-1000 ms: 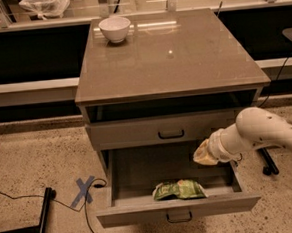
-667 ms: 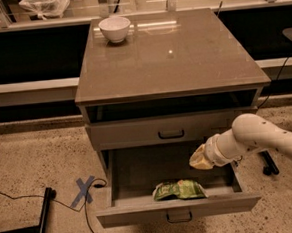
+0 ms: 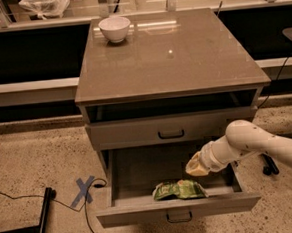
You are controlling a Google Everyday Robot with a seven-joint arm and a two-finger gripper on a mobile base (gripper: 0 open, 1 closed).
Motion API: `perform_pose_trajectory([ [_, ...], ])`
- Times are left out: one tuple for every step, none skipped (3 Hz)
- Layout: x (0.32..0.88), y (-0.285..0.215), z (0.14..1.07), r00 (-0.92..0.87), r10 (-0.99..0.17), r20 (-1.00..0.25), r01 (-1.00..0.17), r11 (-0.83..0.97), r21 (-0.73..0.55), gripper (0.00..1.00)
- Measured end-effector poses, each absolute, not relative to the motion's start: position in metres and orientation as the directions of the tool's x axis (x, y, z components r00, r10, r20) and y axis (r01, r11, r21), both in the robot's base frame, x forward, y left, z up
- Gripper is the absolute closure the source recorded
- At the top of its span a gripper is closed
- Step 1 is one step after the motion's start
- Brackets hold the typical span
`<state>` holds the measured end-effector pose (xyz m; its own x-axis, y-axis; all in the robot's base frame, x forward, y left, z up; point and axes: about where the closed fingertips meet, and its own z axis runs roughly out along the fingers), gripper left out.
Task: Pick green jalapeno chip bag from middle drawer and place on counter
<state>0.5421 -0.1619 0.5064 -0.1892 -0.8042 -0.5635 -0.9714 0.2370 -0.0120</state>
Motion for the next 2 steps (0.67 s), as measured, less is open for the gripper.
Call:
perform_pose_trajectory([
  [0.5421, -0.1592, 0.4971, -0.195, -0.803, -0.563, -0.973, 0.23, 0.01, 0.63],
  [0.5437, -0.1542, 0.4887, -0.242, -0.787, -0.567, -0.964, 0.259, 0.053, 0.55],
])
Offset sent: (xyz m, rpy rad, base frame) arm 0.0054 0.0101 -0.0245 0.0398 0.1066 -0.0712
